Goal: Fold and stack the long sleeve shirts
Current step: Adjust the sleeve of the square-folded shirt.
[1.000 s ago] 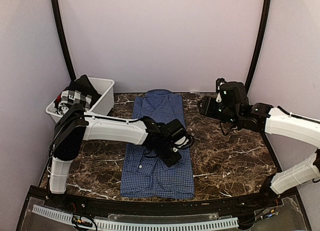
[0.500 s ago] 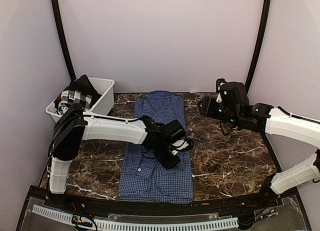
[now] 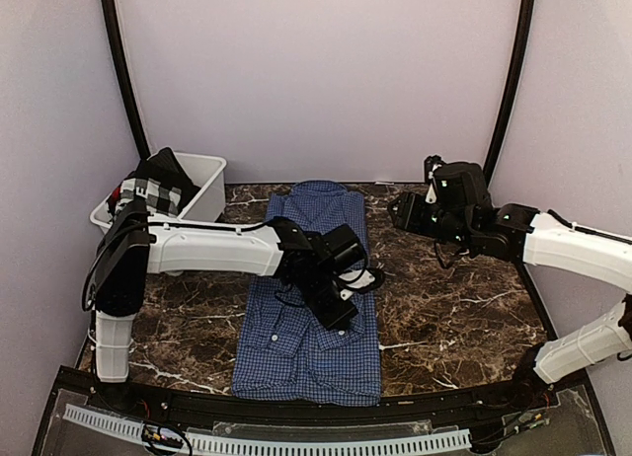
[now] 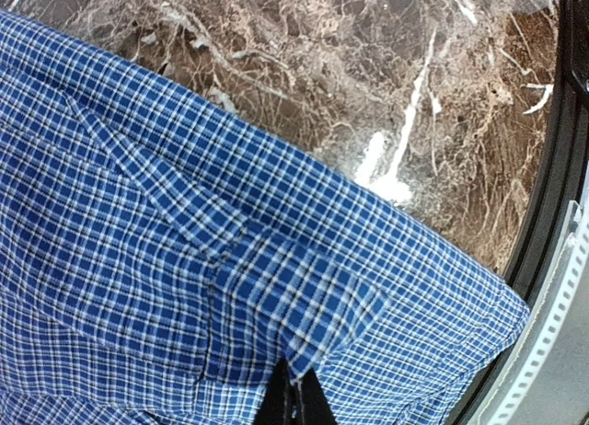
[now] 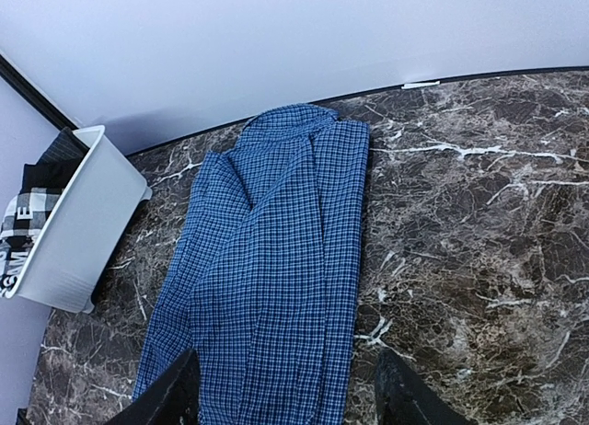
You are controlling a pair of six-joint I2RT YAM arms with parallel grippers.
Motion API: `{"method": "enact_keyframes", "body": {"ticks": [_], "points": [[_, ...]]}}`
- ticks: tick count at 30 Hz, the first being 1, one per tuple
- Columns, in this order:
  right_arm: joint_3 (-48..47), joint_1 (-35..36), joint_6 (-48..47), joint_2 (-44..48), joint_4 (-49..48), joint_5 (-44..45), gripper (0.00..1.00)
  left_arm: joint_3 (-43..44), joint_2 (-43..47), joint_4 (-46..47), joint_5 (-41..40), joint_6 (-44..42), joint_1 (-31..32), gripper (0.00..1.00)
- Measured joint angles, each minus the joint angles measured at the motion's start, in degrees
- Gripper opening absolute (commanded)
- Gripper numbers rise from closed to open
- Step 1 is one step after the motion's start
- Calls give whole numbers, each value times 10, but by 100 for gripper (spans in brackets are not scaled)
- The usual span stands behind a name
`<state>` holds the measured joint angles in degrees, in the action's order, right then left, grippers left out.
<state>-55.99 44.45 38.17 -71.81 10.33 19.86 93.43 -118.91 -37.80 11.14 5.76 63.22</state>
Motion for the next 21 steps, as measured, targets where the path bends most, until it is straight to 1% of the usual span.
{"method": "enact_keyframes", "body": {"ticks": [11, 15, 17, 18, 19, 20, 21], "points": [[2, 0, -1, -6, 0, -10, 61, 13, 9, -27, 50, -16, 0, 0], [4, 0, 0, -6, 0, -14, 61, 12, 9, -27, 60, -20, 0, 3], [9, 0, 1, -7, 0, -18, 62, 7, 9, -26, 60, -21, 0, 11], [12, 0, 1, -7, 0, -19, 62, 5, 9, -26, 59, -22, 0, 18], [15, 0, 1, -7, 1, -20, 62, 3, 9, -26, 58, -21, 0, 22], [18, 0, 2, -7, 1, -20, 62, 1, 9, -25, 56, -20, 1, 31], [21, 0, 3, -7, 1, -21, 62, 0, 9, -24, 53, -17, 1, 33]]}}
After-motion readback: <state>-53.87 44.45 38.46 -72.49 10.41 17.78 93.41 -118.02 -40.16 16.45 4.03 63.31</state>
